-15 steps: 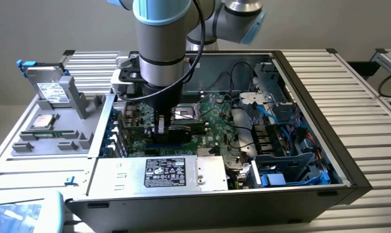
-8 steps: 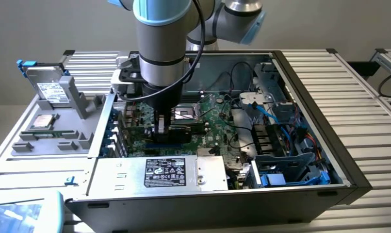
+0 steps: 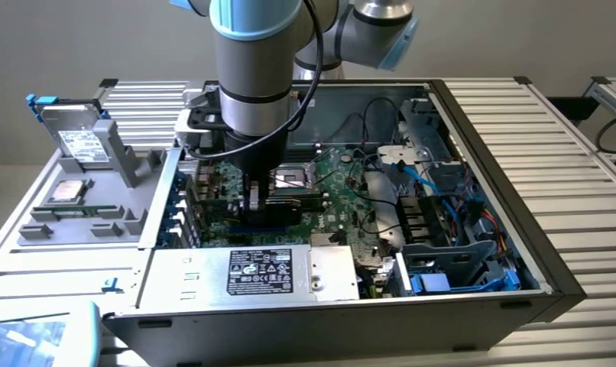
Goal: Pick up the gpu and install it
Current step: 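Insert the gpu into the slot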
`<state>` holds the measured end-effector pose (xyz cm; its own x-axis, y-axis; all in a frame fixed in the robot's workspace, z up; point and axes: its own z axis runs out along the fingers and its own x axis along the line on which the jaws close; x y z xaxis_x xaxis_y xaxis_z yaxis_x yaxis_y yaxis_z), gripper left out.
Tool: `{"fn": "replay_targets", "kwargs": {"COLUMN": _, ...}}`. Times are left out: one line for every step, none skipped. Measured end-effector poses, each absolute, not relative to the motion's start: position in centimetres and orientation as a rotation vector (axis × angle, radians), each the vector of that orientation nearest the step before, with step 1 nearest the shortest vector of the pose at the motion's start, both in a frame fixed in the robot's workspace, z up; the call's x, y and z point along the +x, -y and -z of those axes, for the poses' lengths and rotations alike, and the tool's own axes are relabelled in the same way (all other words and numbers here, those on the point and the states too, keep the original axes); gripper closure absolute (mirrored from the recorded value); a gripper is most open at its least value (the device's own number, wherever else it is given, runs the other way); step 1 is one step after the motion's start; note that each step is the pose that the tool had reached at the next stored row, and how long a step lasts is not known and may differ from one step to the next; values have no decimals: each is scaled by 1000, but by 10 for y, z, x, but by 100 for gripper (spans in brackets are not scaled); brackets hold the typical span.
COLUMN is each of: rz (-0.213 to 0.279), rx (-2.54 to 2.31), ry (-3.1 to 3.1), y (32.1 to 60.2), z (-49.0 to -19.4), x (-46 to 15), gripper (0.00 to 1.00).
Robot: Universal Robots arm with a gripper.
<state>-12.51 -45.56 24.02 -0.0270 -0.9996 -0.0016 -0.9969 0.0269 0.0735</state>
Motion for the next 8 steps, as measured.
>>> {"fn": "replay_targets", "kwargs": {"rz": 83, "rx": 2156, "ry": 2214, "y": 456, "z": -240, "x": -125, "gripper": 72}}
{"fn": "replay_targets", "kwargs": {"rz": 83, "rx": 2156, "ry": 2214, "y": 456, "z": -240, "x": -125, "gripper": 72}}
{"fn": "replay_targets", "kwargs": {"rz": 83, "rx": 2156, "ry": 2214, "y": 456, "z": -240, "x": -125, "gripper": 72}}
{"fn": "replay_targets", "kwargs": {"rz": 83, "rx": 2156, "ry": 2215, "y": 456, "z": -240, "x": -125, "gripper": 72}}
{"fn": "replay_targets", "kwargs": {"rz": 83, "rx": 2156, "ry": 2215, "y": 456, "z": -240, "x": -125, "gripper": 72}}
{"fn": "replay_targets", "kwargs": {"rz": 83, "rx": 2156, "ry": 2215, "y": 456, "z": -240, "x": -125, "gripper": 72}}
{"fn": "replay_targets", "kwargs": {"rz": 83, "rx": 2156, "ry": 2214, "y": 456, "z": -240, "x": -125, "gripper": 72}}
{"fn": "replay_targets", "kwargs": {"rz": 83, "rx": 2156, "ry": 2214, "y": 456, "z": -240, "x": -125, "gripper": 72}}
